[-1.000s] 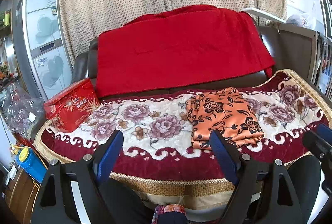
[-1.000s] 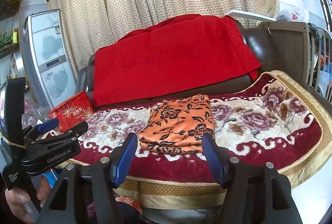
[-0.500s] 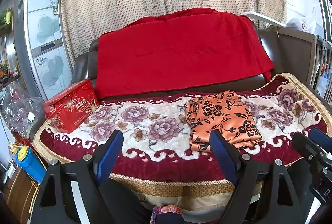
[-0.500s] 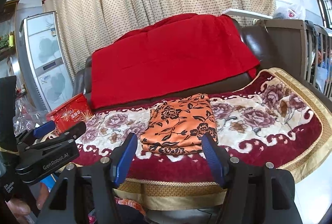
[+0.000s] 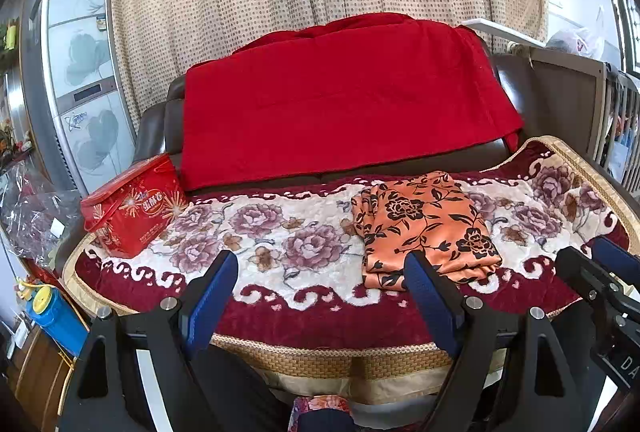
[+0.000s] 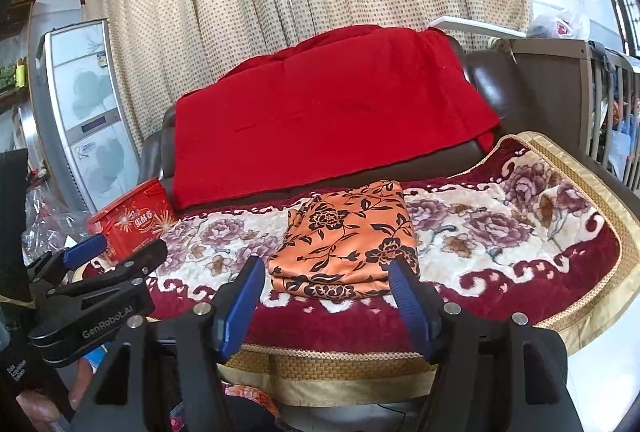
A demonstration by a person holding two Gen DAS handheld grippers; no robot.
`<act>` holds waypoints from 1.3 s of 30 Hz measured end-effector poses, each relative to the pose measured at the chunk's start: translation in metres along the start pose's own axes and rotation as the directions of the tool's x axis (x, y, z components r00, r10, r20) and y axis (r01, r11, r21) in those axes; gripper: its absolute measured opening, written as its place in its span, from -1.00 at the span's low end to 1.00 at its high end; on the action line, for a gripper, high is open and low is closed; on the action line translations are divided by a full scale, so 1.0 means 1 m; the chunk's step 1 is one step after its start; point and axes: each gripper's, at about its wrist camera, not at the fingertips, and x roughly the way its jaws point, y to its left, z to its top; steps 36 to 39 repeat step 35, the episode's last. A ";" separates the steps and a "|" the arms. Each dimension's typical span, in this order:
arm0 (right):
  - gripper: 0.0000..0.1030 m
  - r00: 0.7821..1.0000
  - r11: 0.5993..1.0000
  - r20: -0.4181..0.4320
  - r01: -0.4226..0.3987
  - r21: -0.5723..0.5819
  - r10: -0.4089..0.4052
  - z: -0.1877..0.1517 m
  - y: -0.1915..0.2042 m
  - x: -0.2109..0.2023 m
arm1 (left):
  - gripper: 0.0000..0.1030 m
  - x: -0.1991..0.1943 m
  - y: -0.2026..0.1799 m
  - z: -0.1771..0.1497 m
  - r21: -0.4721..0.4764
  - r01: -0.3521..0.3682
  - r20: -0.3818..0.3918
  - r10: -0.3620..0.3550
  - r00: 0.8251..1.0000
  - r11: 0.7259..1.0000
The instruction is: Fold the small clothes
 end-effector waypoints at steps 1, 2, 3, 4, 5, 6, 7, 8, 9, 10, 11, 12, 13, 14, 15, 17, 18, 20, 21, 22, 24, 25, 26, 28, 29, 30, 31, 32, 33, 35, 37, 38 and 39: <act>0.32 1.000 1.000 0.000 0.001 -0.002 -0.001 0.000 0.001 0.000 | 0.66 -0.001 0.000 0.000 0.000 0.001 0.002 -0.001 1.000 1.000; 0.32 1.000 1.000 0.001 0.002 -0.002 -0.002 0.000 0.001 -0.001 | 0.66 -0.002 0.000 0.000 -0.001 0.003 0.005 -0.003 1.000 1.000; 0.32 1.000 1.000 0.002 0.001 -0.002 -0.001 0.000 0.001 0.000 | 0.66 -0.002 0.000 0.000 0.001 0.006 0.006 -0.006 1.000 1.000; 0.32 1.000 1.000 0.005 0.003 -0.003 -0.003 0.001 0.001 -0.001 | 0.66 -0.002 -0.001 0.001 0.002 0.008 0.007 -0.008 1.000 1.000; 0.32 1.000 1.000 0.007 0.005 -0.004 -0.005 0.001 0.001 -0.001 | 0.66 -0.002 -0.001 0.001 0.003 0.008 0.008 -0.008 1.000 1.000; 0.32 1.000 1.000 0.009 0.008 -0.005 -0.008 0.002 0.002 -0.001 | 0.66 -0.003 -0.001 0.001 0.003 0.010 0.009 -0.010 1.000 1.000; 0.32 1.000 1.000 0.011 0.010 -0.004 -0.010 0.002 0.002 -0.001 | 0.66 -0.003 -0.002 0.001 0.003 0.013 0.009 -0.013 1.000 1.000; 0.32 1.000 1.000 0.012 0.011 -0.002 -0.011 0.002 0.003 -0.001 | 0.66 -0.003 -0.002 0.001 0.003 0.016 0.007 -0.016 1.000 1.000; 0.32 1.000 1.000 0.011 0.011 -0.001 -0.011 0.002 0.003 0.000 | 0.66 -0.003 -0.002 0.001 0.003 0.016 0.007 -0.016 1.000 1.000; 0.32 1.000 1.000 0.009 0.013 -0.002 -0.013 0.002 0.004 0.000 | 0.66 -0.003 -0.001 0.001 0.002 0.015 0.007 -0.015 1.000 1.000; 0.32 1.000 1.000 0.009 0.013 -0.001 -0.013 0.001 0.004 0.000 | 0.66 -0.003 -0.001 0.001 0.002 0.016 0.008 -0.016 1.000 1.000; 0.32 1.000 1.000 0.010 0.014 0.000 -0.014 0.001 0.005 0.000 | 0.66 -0.003 -0.002 0.001 0.001 0.017 0.007 -0.017 1.000 1.000; 0.32 1.000 1.000 0.011 0.014 -0.002 -0.014 0.001 0.005 0.000 | 0.66 -0.003 -0.001 0.001 -0.002 0.019 0.006 -0.019 1.000 1.000; 0.32 1.000 1.000 0.010 0.013 -0.004 -0.013 0.002 0.004 0.001 | 0.66 -0.003 -0.001 0.001 -0.004 0.018 0.007 -0.018 1.000 1.000; 0.32 1.000 1.000 0.012 0.014 -0.004 -0.014 0.001 0.004 0.001 | 0.66 -0.004 -0.001 0.001 -0.005 0.017 0.007 -0.017 1.000 1.000; 0.32 1.000 1.000 0.012 0.016 -0.004 -0.016 0.001 0.005 0.001 | 0.66 -0.003 -0.001 0.001 -0.003 0.019 0.004 -0.019 1.000 1.000; 0.32 1.000 1.000 0.011 0.016 -0.003 -0.016 0.001 0.006 0.001 | 0.66 -0.003 -0.001 0.001 -0.004 0.019 0.003 -0.019 1.000 1.000; 0.32 1.000 1.000 0.009 0.015 -0.001 -0.015 0.000 0.007 0.001 | 0.66 -0.003 -0.001 0.002 -0.005 0.020 0.001 -0.020 1.000 1.000; 0.32 1.000 1.000 0.009 0.016 -0.001 -0.016 0.000 0.007 0.001 | 0.66 -0.003 -0.001 0.002 -0.005 0.019 0.000 -0.019 1.000 1.000; 0.32 1.000 1.000 0.009 0.017 -0.003 -0.017 0.000 0.007 0.002 | 0.66 -0.002 -0.001 0.002 -0.005 0.018 0.000 -0.018 1.000 1.000; 0.32 1.000 1.000 0.007 0.019 -0.004 -0.019 0.000 0.009 0.003 | 0.66 -0.001 -0.002 0.002 -0.005 0.020 -0.003 -0.020 1.000 1.000; 0.32 1.000 1.000 0.007 0.018 -0.004 -0.018 0.000 0.009 0.003 | 0.66 -0.001 -0.002 0.001 -0.004 0.020 -0.004 -0.020 1.000 1.000; 0.32 1.000 1.000 0.008 0.018 -0.005 -0.018 0.000 0.009 0.003 | 0.66 0.000 -0.002 0.001 -0.004 0.019 -0.005 -0.019 1.000 1.000; 0.32 1.000 1.000 0.006 0.020 -0.010 -0.020 0.000 0.010 0.004 | 0.66 0.001 -0.002 0.001 -0.002 0.024 -0.009 -0.024 1.000 1.000; 0.32 1.000 1.000 0.004 0.019 -0.012 -0.019 0.000 0.011 0.006 | 0.66 0.002 -0.002 0.001 0.000 0.023 -0.012 -0.023 1.000 1.000; 0.32 1.000 1.000 0.001 0.019 -0.011 -0.019 0.001 0.011 0.008 | 0.66 0.004 -0.003 0.000 0.001 0.023 -0.014 -0.023 1.000 1.000; 0.32 1.000 1.000 -0.003 0.018 -0.009 -0.018 0.001 0.011 0.010 | 0.66 0.005 -0.004 0.001 0.004 0.029 -0.016 -0.029 0.999 1.000; 0.32 1.000 1.000 -0.008 0.016 -0.007 -0.016 0.001 0.010 0.013 | 0.66 0.006 -0.004 0.001 0.008 0.032 -0.014 -0.032 0.999 0.999; 0.32 1.000 1.000 -0.009 0.019 -0.007 -0.019 0.001 0.011 0.014 | 0.66 0.008 -0.005 0.001 0.015 0.027 -0.006 -0.027 1.000 1.000; 0.32 1.000 1.000 -0.008 0.028 -0.007 -0.028 0.004 0.009 0.021 | 0.66 0.016 -0.005 0.004 0.019 0.014 -0.005 -0.014 1.000 1.000; 0.32 1.000 1.000 -0.008 0.028 -0.007 -0.028 0.004 0.009 0.021 | 0.66 0.016 -0.005 0.004 0.019 0.014 -0.005 -0.014 1.000 1.000; 0.32 1.000 1.000 -0.008 0.028 -0.007 -0.028 0.004 0.009 0.021 | 0.66 0.016 -0.005 0.004 0.019 0.014 -0.005 -0.014 1.000 1.000; 0.32 1.000 1.000 -0.008 0.028 -0.007 -0.028 0.004 0.009 0.021 | 0.66 0.016 -0.005 0.004 0.019 0.014 -0.005 -0.014 1.000 1.000</act>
